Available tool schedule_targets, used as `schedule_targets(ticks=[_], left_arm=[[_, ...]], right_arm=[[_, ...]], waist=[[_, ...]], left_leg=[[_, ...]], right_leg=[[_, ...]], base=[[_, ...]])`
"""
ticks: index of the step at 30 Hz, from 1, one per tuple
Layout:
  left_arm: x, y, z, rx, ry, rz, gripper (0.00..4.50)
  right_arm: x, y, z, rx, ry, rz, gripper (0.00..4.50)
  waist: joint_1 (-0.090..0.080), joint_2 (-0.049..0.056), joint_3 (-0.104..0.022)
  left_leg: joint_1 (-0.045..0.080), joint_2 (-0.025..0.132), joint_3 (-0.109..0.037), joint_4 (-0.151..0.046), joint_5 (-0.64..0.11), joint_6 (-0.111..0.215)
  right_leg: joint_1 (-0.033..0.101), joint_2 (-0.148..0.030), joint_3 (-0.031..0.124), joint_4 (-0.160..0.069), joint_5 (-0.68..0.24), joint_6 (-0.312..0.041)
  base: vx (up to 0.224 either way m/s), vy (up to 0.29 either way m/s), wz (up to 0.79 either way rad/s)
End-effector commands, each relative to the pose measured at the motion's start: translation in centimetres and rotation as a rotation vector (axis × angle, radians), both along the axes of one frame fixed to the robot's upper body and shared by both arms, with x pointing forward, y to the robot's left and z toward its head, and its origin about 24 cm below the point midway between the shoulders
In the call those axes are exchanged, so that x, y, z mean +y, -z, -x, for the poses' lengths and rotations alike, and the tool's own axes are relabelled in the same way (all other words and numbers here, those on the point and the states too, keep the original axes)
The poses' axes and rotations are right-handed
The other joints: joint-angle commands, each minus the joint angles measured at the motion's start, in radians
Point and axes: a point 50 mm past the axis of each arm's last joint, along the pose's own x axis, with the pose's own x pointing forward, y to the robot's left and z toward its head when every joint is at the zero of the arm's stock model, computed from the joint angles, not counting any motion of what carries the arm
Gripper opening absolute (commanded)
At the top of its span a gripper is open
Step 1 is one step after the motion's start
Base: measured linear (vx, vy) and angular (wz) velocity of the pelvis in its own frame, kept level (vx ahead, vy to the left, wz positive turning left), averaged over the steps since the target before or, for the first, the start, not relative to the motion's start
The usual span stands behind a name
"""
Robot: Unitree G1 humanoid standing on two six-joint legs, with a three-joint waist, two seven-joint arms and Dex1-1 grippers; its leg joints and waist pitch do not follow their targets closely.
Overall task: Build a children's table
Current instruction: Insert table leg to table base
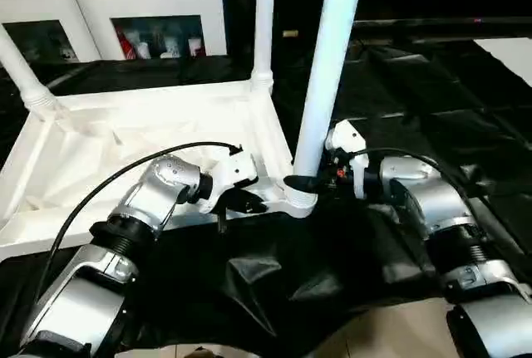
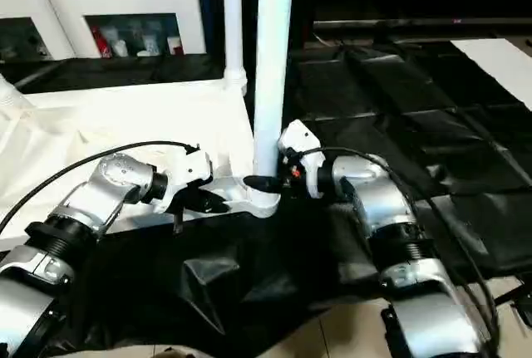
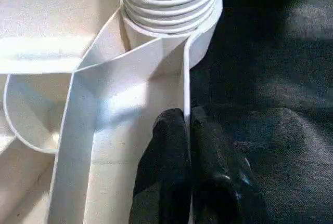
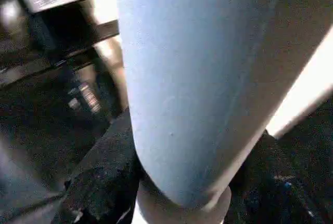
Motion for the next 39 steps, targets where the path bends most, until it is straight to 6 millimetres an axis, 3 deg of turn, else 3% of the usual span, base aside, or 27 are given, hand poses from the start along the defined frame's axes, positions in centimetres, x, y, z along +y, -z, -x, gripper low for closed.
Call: schedule_targets(ticks=[1,3,5,10,17,25,26,38,39], left_arm=[[-2.7,-3.2,-1.3,-0.120,0.004,0.088,0.00],[-3.6,-3.0,-2.2,-0.127,-0.100,0.075,0.00],[-4.4,-2.9,-2.8,-0.124,-0.189,0.074,0.00],[-7.4,-2.7,-3.5,-0.130,-0.317,0.060,0.00],[-8.2,-2.7,-3.5,-0.131,-0.310,0.055,0.00],[-7.9,-2.6,-3.7,-0.132,-0.324,0.051,0.00],[-7.8,-2.6,-3.7,-0.133,-0.325,0.052,0.00],[-7.6,-2.8,-3.7,-0.133,-0.291,0.077,0.00],[-7.6,-2.8,-3.6,-0.133,-0.290,0.077,0.00]], right_arm=[[-0.4,5.9,1.5,0.217,0.146,0.168,1.88],[0.0,6.6,1.2,0.261,0.283,0.165,1.88],[0.5,7.0,1.1,0.289,0.362,0.163,1.88],[3.0,7.5,0.7,0.345,0.499,0.123,1.88],[4.0,7.5,0.6,0.353,0.516,0.134,1.88],[4.6,7.0,0.3,0.318,0.508,0.127,1.88],[4.6,6.9,0.2,0.320,0.507,0.120,2.44],[4.4,5.1,-0.9,0.257,0.501,0.048,3.20],[4.3,5.0,-1.0,0.252,0.502,0.046,3.43]], waist=[[-0.006,-0.004,-0.045],[-0.016,-0.006,-0.042],[-0.020,-0.007,-0.043],[-0.023,-0.004,-0.043],[-0.021,-0.006,-0.046],[-0.024,-0.008,-0.040],[-0.023,-0.007,-0.041],[-0.022,-0.004,-0.046],[-0.022,-0.004,-0.046]], left_leg=[[0.020,0.036,-0.012,-0.072,-0.230,0.011],[0.026,0.033,-0.014,-0.075,-0.274,-0.016],[0.027,0.034,-0.019,-0.076,-0.292,-0.026],[0.026,0.031,-0.018,-0.076,-0.294,-0.021],[0.020,0.031,-0.018,-0.076,-0.264,0.004],[0.025,0.032,-0.022,-0.081,-0.334,-0.008],[0.025,0.033,-0.022,-0.082,-0.334,-0.008],[0.019,0.035,-0.017,-0.080,-0.263,0.008],[0.018,0.035,-0.018,-0.081,-0.263,0.008]], right_leg=[[0.028,-0.088,0.051,-0.085,-0.218,-0.235],[0.023,-0.086,0.054,-0.095,-0.319,-0.203],[0.023,-0.089,0.053,-0.099,-0.351,-0.190],[0.021,-0.087,0.054,-0.103,-0.303,-0.199],[0.028,-0.087,0.052,-0.100,-0.246,-0.204],[0.019,-0.090,0.052,-0.112,-0.365,-0.176],[0.019,-0.091,0.053,-0.113,-0.366,-0.175],[0.025,-0.089,0.054,-0.101,-0.232,-0.208],[0.025,-0.089,0.054,-0.100,-0.228,-0.210]], base=[[0.000,0.000,0.00],[0.000,0.000,0.00],[0.000,0.000,0.00],[0.000,0.000,0.00],[0.000,0.000,0.00],[0.000,0.000,0.00],[0.000,0.000,0.00],[0.000,0.000,0.00],[0.000,0.000,0.00]])
